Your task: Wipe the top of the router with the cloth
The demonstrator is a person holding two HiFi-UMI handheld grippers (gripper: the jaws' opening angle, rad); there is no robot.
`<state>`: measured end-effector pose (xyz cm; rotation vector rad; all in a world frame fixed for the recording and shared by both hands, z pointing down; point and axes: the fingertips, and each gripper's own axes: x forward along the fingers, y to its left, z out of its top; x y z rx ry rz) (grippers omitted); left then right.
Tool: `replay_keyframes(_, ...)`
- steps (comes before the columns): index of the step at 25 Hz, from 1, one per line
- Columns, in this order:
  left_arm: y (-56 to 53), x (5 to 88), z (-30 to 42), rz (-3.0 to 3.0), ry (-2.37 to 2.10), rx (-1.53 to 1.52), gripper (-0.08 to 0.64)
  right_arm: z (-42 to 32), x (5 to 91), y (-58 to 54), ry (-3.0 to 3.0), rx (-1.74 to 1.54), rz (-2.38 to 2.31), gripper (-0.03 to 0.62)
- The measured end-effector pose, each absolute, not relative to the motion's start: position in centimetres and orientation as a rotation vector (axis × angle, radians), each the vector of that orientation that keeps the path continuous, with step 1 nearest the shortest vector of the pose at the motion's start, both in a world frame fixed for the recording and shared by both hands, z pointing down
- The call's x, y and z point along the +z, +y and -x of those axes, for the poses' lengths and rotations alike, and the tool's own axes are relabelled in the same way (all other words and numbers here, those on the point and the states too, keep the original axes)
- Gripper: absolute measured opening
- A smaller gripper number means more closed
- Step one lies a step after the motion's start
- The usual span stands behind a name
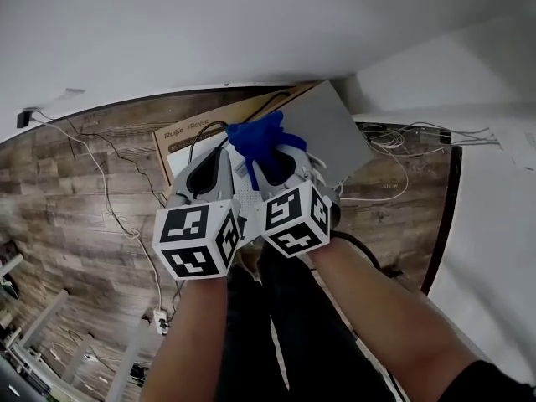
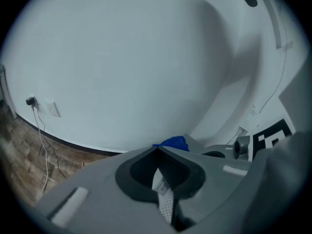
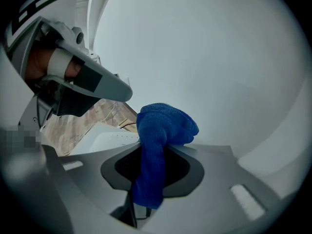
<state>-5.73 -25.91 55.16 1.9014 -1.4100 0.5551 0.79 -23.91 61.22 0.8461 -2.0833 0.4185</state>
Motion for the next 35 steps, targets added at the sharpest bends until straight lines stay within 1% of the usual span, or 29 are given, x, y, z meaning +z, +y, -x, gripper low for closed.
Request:
replay_keyframes(7, -26.3, 53.7, 1.3, -2.011, -1.321, 0.628, 0.002, -4.3, 60.9, -21.2, -2.064, 0.491, -0.930, 0.127)
replay_keyframes(13, -25.8, 52.9, -1.9, -2.052, -1.276, 0.646, 0.002, -8.9, 60.1, -19.6, -2.043, 0.544, -0.998, 0.127)
replay_keyframes(20, -25.2, 52.1, -4.5, -2.062, -1.254, 0.643, 0.002, -12.6, 58.6, -17.5, -2.055, 0.524, -0.932, 0.126)
replay_keyframes(28, -24.5, 51.1, -5.6, -2.065, -1.245, 0.631, 0.002, -15.0, 53.1, -16.2, -2.105, 0.471, -1.020, 0.126)
replay_keyframes(32, -23.6, 50.6, -6.5, -2.084, -1.198, 0.641, 0.002, -18.0, 49.8, -17.1, -2.110, 0.450, -1.140, 0.126)
replay_keyframes(35, -23.2, 51.1, -6.9, -2.085, -1.176, 0.649, 0.002, -20.5, 49.7, -19.1, -2.072, 0.455, -1.229, 0.126)
